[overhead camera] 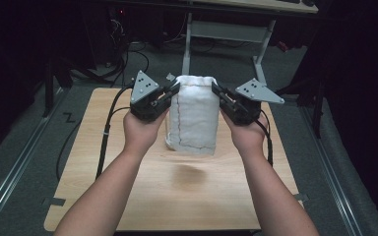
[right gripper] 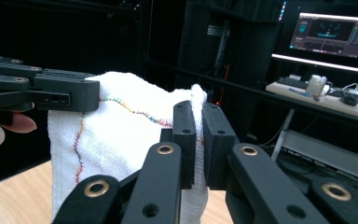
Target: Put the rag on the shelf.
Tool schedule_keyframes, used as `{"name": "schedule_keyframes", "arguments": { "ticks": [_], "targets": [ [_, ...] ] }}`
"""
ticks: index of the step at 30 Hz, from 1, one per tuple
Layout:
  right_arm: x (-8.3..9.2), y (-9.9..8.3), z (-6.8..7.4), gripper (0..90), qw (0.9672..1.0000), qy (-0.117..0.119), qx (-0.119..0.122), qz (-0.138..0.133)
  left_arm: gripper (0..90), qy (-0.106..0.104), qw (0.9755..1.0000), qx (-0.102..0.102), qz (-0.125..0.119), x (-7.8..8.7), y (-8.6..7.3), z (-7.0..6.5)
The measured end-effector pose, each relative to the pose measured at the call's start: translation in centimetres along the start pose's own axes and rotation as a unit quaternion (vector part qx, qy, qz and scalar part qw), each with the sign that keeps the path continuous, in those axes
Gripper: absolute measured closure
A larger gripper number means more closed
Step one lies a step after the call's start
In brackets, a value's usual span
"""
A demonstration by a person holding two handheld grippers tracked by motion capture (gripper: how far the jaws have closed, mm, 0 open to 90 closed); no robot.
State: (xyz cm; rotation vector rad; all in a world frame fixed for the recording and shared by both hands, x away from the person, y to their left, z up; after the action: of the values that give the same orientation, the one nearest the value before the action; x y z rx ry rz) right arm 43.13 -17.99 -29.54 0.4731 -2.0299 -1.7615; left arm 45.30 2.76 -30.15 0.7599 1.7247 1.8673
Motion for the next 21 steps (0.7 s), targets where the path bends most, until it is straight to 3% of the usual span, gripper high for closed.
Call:
{"name": "schedule_keyframes", "arguments": {
  "ticks": [4,7,17,21],
  "targets": [
    [-1.2,0.3,-0.7,85.6,0.9999,-0.003,-0.01,0.002,83.6,0.0,0.9999,0.012,0.0,-0.9,0.3,0.8],
    [-2.3,0.0,-1.5,85.6,0.9998,-0.001,-0.02,0.009,83.7,0.008,0.9999,0.002,0.011,-1.7,0.0,1.5],
    [-5.4,-0.5,-3.4,85.6,0.9987,-0.002,-0.038,0.033,83.5,0.011,0.9995,0.01,0.027,-4.4,-0.4,3.7],
    [-6.8,-0.6,-4.5,85.6,0.9976,0.004,-0.058,0.038,83.4,0.016,0.9993,0.007,0.032,-5.5,-0.4,4.5]
  ]
}}
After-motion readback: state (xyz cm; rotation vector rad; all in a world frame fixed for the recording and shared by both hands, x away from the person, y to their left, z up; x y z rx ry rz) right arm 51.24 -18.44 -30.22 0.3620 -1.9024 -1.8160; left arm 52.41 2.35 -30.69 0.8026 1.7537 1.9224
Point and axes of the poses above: each handheld gripper's, and its own axes: x roughly backward along the jaws, y roughly out of its top, z roughly to its left, the point moved 4 cm from there along -x, roughly forward along the jaws
